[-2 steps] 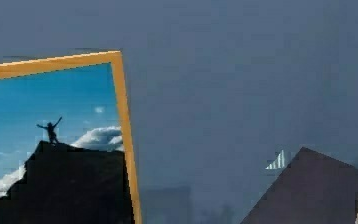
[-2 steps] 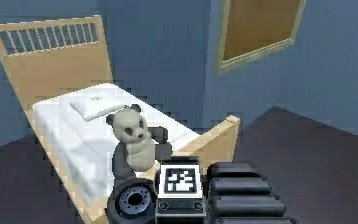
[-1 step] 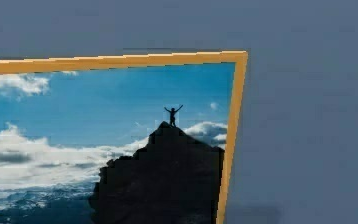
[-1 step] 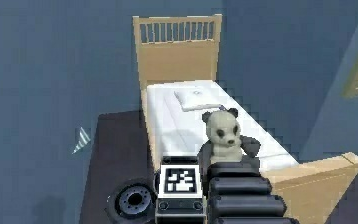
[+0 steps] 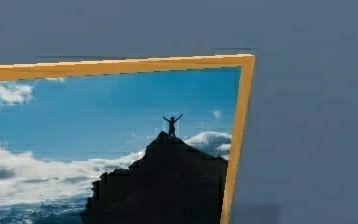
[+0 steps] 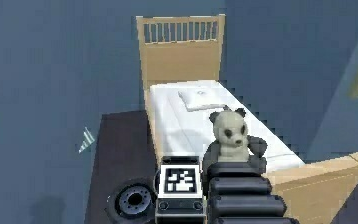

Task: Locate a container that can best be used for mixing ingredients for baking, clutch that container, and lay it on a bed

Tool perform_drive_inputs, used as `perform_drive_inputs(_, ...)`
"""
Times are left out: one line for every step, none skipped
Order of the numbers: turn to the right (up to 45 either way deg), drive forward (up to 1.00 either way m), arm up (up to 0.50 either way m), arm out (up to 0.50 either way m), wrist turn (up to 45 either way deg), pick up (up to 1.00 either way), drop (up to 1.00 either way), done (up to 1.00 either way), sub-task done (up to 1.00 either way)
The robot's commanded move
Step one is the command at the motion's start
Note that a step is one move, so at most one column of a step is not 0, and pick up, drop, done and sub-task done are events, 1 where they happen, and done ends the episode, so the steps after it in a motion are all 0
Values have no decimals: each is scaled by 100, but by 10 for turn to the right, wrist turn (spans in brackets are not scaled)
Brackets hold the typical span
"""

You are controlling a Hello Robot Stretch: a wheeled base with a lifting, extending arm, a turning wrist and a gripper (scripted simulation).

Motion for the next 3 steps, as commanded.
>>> perform_drive_inputs(450,0,0,0,0,0,0,0,0)
perform_drive_inputs(120,0,0,0,0,0,0,0,0)
perform_drive_inputs(0,45,0,0,0,0,0,0,0)
